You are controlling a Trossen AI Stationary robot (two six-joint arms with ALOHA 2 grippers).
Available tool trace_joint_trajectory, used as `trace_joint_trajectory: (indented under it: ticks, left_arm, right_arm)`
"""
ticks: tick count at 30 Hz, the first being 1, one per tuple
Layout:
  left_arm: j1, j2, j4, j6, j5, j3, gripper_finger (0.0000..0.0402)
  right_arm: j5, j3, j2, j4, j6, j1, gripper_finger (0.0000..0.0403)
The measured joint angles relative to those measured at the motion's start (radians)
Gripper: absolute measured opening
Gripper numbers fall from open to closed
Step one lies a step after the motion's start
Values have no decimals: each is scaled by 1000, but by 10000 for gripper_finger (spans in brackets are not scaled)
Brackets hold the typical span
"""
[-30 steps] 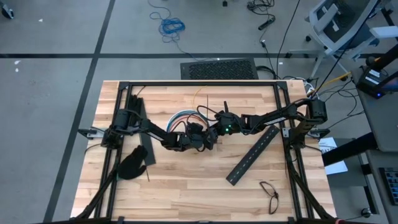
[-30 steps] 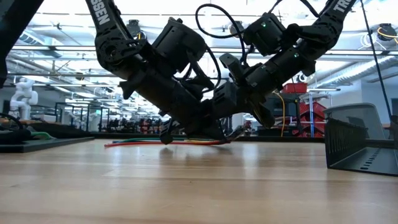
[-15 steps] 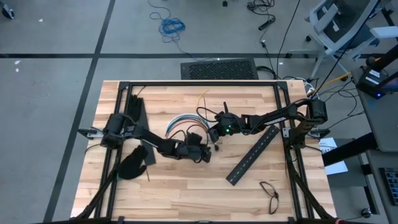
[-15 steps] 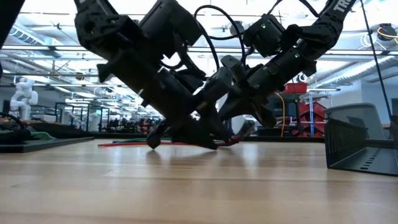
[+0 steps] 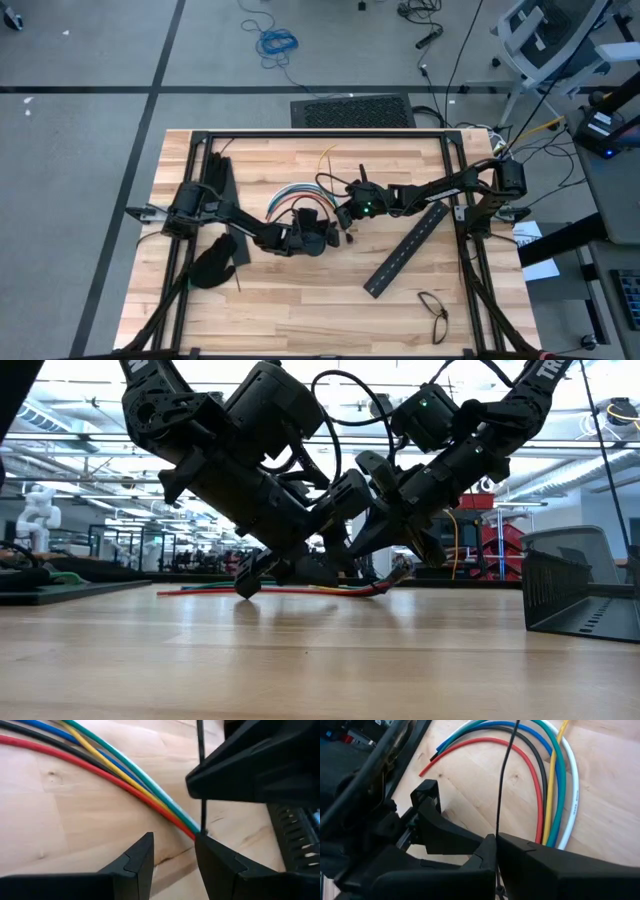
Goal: Ziptie cables
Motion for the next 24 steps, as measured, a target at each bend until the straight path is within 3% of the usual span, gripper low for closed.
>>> trace_joint_trajectory:
  ticks: [3,11,21,24]
  left_arm:
    - [8,0,60,-2,20,0,140]
    - [17,-8,88,-48,186,1,140]
    - [98,-59,49,171,433,-3,140]
    - [109,-87,-26,203,459,-5,140]
  right_arm:
    - [0,0,0,-6,-4,0,0]
    - [0,0,0,-14,-26,0,0]
    - [3,0,0,-15,-26,0,0]
    - [3,0,0,-15,-27,0,0]
